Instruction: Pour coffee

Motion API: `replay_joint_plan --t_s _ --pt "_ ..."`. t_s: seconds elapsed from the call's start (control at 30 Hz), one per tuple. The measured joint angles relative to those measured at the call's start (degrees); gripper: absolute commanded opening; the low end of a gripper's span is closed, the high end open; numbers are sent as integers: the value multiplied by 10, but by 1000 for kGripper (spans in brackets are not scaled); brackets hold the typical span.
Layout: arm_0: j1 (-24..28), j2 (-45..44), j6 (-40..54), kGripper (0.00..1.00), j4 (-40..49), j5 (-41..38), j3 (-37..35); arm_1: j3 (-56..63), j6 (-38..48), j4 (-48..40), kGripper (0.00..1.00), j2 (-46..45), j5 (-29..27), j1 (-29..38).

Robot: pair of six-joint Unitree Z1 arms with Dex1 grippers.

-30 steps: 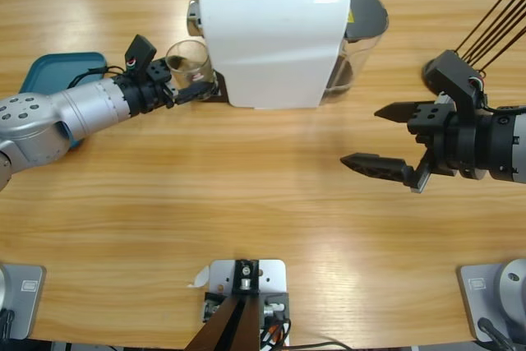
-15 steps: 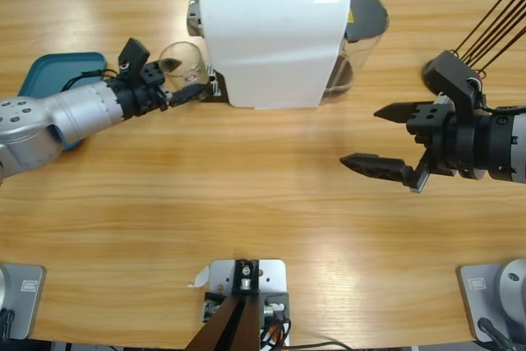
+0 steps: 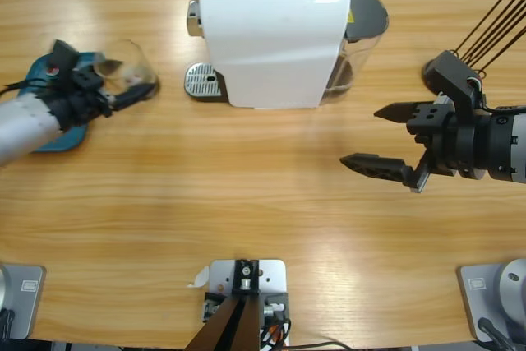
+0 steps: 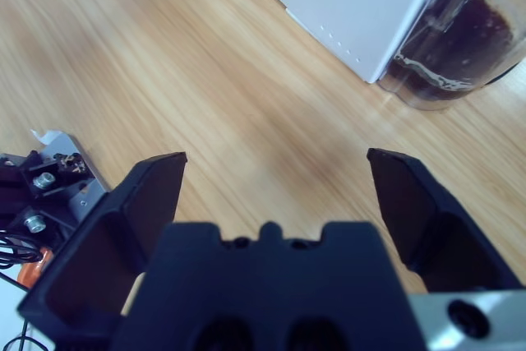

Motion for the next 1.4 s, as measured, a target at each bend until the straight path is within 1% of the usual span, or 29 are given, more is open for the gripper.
replay_joint_plan --t_s 0.2,0.3,0.4,0.5,0.57,0.77,0.93,1.13,1.17,1.2,1.27,1.3,1.33,1.4 --pt "2 -63 -3 0 0 123 5 0 0 0 982 0 0 0" --pt "7 -64 -28 0 0 152 6 0 0 0 982 0 0 0" --pt "11 -57 -75 0 0 166 7 0 0 0 982 0 0 0" --pt "13 -49 -124 0 0 201 8 0 0 0 982 0 0 0" --pt "14 -46 -141 0 0 226 8 0 0 0 982 0 0 0" --pt "28 8 -146 0 0 287 9 0 0 0 982 0 0 0" --pt "46 70 -166 0 0 303 10 0 0 0 982 0 0 0" --pt "64 109 -177 1 0 316 10 0 0 0 982 0 0 0" --pt "67 109 -178 99 0 316 10 0 0 0 982 0 0 0" --pt "71 110 -180 245 0 317 10 0 0 0 982 0 0 0" --pt "80 112 -183 613 0 318 10 0 0 0 982 0 0 0" --pt "83 112 -184 778 0 318 10 0 0 0 982 0 0 0" --pt "85 113 -185 882 0 318 10 0 0 0 982 0 0 0" --pt "86 114 -186 975 0 318 10 0 0 0 982 0 0 0"
